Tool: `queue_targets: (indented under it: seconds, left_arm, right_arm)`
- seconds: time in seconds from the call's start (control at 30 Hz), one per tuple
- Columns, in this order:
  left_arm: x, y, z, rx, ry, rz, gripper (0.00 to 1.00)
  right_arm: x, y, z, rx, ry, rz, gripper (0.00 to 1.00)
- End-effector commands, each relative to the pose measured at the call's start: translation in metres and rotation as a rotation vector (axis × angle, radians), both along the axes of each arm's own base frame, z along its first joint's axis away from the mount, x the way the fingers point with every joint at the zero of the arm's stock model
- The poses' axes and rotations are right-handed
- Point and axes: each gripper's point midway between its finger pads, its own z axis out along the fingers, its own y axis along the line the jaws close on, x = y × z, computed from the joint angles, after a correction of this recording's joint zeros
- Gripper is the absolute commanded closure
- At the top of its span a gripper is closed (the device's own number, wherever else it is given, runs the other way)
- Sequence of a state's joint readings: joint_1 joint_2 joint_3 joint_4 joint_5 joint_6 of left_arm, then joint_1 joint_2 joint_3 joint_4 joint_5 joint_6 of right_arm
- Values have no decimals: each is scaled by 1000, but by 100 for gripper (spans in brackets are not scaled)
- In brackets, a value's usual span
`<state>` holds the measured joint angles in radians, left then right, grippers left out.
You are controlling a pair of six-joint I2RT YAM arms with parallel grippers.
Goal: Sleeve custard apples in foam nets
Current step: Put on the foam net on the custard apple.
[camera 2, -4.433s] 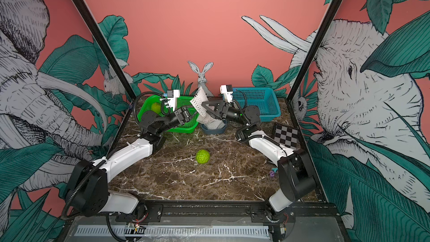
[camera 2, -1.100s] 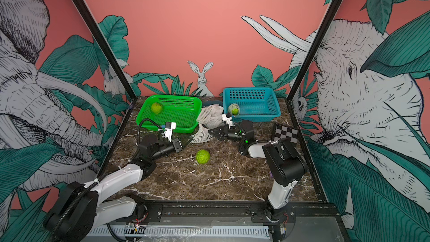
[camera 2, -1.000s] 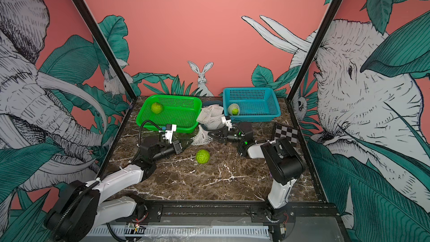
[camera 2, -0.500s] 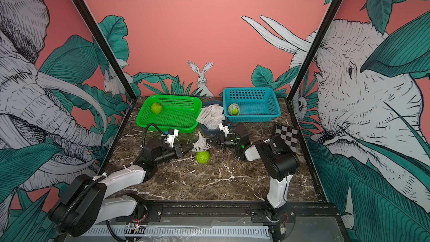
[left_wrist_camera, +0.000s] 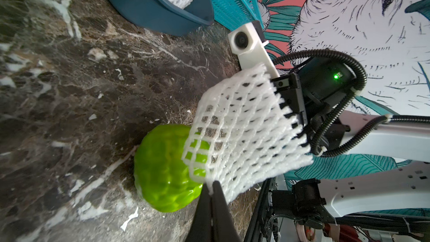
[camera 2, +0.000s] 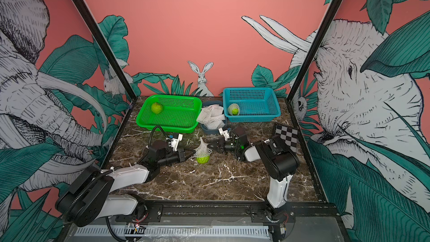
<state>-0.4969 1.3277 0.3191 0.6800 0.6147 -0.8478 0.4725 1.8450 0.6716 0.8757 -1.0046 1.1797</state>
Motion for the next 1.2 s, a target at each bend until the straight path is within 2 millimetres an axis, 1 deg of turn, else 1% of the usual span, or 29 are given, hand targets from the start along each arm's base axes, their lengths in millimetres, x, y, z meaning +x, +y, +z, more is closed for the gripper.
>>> queue_targets:
  seconds: [0.0,0.07,0.13,0.23,0.57,1.0,1.17]
  left_arm:
    - [-2,0,-2,6,-16,-4,100]
    - [-4,1,-5,11,-11,-5,100]
    - [-1,5,-9,29,-12,23,100]
    - [-2,6,-12,36,-10,22,100]
    - [-7,2,-25,52,20,1,100]
    - [-1,0,-38,72,46,9,100]
    - [-2,-2,-43,88,57,-5,100]
  right_arm:
    - [-4,0,-2,-6,-31,9,97]
    - [-5,0,-3,-12,-33,11,97]
    - [-7,-1,-6,-21,-31,14,97]
    - [-9,-2,-9,-28,-32,19,97]
    - [-12,-3,-19,-47,-17,24,97]
    - [-14,-8,-39,-133,-11,21,98]
    - [-15,-10,-43,-150,-15,18,97]
